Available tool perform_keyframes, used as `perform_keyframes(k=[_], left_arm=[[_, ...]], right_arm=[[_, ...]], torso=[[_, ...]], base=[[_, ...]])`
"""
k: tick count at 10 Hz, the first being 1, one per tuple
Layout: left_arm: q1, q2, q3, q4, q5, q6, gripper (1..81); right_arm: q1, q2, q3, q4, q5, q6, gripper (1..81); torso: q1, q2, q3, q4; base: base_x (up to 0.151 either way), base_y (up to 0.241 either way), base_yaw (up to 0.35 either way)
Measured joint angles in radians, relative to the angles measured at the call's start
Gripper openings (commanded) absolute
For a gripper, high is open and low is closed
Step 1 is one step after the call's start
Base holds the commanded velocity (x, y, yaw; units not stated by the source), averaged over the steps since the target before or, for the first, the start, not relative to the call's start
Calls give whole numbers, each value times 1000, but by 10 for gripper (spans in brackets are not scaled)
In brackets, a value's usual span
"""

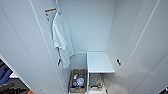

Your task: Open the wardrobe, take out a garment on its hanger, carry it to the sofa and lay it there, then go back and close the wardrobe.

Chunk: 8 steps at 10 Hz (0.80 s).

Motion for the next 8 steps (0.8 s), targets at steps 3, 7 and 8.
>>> perform_keyframes(k=[3,7,8], left_arm=[[-121,61,-24,-136,173,-5,811],[-120,287,-26,-210,232,-9,811],[-111,311,-37,-213,231,-11,811]], right_arm=[[15,-20,118,123,-60,6,811],[0,-31,291,173,-40,14,811],[-14,-22,347,180,-18,14,811]], torso=[[0,0,-1,0],[1,2,-2,0],[1,2,-2,0]], base=[[0,0,0],[0,0,0],[0,0,0]])
